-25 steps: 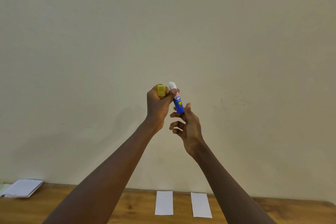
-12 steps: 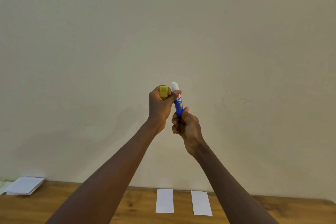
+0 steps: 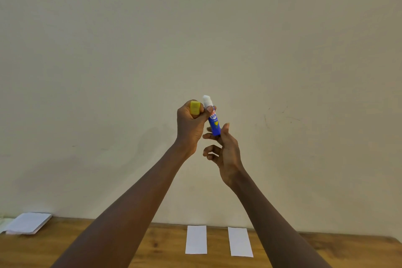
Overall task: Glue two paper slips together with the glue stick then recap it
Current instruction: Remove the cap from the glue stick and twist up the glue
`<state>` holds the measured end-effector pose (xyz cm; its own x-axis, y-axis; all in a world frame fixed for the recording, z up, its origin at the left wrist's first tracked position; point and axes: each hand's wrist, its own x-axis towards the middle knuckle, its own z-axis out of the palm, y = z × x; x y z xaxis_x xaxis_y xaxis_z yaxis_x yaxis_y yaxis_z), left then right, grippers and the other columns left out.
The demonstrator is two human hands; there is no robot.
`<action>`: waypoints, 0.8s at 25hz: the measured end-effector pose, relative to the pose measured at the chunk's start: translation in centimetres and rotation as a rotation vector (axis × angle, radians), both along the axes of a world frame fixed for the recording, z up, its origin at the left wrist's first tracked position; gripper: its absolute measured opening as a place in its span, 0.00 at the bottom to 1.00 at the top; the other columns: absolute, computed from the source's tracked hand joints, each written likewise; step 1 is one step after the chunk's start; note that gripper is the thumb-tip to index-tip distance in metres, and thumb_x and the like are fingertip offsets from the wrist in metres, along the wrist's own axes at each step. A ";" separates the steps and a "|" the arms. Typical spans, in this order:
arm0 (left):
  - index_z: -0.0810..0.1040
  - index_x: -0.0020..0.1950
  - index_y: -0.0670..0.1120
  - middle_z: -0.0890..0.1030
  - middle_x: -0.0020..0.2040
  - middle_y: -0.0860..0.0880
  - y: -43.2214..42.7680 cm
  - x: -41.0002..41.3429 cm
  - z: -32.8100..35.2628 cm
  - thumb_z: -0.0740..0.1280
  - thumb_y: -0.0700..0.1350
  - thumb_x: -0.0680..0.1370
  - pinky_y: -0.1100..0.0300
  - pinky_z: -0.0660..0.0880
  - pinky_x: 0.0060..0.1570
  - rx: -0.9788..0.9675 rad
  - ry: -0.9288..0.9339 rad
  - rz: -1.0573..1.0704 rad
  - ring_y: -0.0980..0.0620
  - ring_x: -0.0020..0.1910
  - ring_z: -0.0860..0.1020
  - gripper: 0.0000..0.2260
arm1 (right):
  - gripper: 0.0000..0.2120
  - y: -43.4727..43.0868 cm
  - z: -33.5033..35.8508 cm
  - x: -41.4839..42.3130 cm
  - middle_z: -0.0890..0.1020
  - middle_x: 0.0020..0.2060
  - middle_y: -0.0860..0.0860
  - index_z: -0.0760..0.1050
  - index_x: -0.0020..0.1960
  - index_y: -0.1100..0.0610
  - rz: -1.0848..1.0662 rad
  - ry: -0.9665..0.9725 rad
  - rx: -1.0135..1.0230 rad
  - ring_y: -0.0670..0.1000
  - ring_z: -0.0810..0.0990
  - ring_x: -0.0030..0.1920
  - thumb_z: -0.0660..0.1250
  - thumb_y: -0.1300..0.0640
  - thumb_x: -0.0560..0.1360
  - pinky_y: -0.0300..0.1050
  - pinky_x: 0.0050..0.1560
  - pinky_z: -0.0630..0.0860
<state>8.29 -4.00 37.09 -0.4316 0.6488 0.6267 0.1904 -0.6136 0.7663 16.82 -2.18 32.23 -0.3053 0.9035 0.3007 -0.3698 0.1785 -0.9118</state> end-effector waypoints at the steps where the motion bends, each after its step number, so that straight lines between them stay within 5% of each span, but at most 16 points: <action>1: 0.65 0.34 0.43 0.71 0.41 0.37 0.1 -0.1 0.0 0.66 0.35 0.74 0.57 0.77 0.46 -0.001 0.004 -0.003 0.42 0.44 0.76 0.12 | 0.11 0.1 0.0 0.0 0.78 0.38 0.51 0.73 0.45 0.53 -0.023 -0.010 0.015 0.45 0.74 0.22 0.55 0.49 0.77 0.38 0.28 0.70; 4: 0.64 0.34 0.43 0.71 0.41 0.37 0.1 0.1 0.0 0.66 0.35 0.73 0.49 0.76 0.49 -0.028 0.023 0.012 0.42 0.44 0.74 0.13 | 0.13 0.1 -0.1 0.1 0.78 0.35 0.52 0.74 0.42 0.55 -0.029 -0.021 0.028 0.44 0.73 0.21 0.54 0.51 0.78 0.38 0.28 0.70; 7: 0.66 0.35 0.42 0.72 0.41 0.37 0.0 0.1 0.0 0.66 0.35 0.73 0.61 0.77 0.44 -0.016 0.017 0.021 0.43 0.44 0.75 0.11 | 0.19 0.0 -0.1 0.2 0.79 0.35 0.51 0.74 0.45 0.56 0.018 0.004 -0.010 0.45 0.74 0.22 0.49 0.46 0.78 0.37 0.27 0.71; 11: 0.62 0.32 0.45 0.70 0.40 0.37 0.0 -0.1 0.0 0.66 0.34 0.73 0.51 0.77 0.49 -0.012 0.014 -0.004 0.42 0.45 0.76 0.16 | 0.10 0.1 -0.2 0.2 0.78 0.36 0.52 0.73 0.45 0.55 -0.038 -0.015 0.021 0.44 0.73 0.21 0.56 0.51 0.77 0.38 0.28 0.71; 15: 0.63 0.31 0.44 0.70 0.39 0.40 -0.1 0.5 0.0 0.66 0.35 0.73 0.58 0.77 0.46 -0.005 0.037 0.010 0.42 0.45 0.77 0.15 | 0.20 0.2 -0.4 0.3 0.78 0.29 0.51 0.75 0.40 0.56 -0.005 0.048 -0.094 0.45 0.72 0.21 0.49 0.47 0.78 0.39 0.29 0.70; 20: 0.62 0.31 0.45 0.71 0.39 0.38 0.0 0.3 0.2 0.66 0.35 0.73 0.53 0.76 0.48 -0.001 0.051 0.014 0.41 0.44 0.77 0.16 | 0.11 0.3 -0.5 0.5 0.79 0.32 0.49 0.75 0.41 0.52 0.001 0.050 -0.020 0.44 0.74 0.22 0.58 0.50 0.76 0.38 0.29 0.71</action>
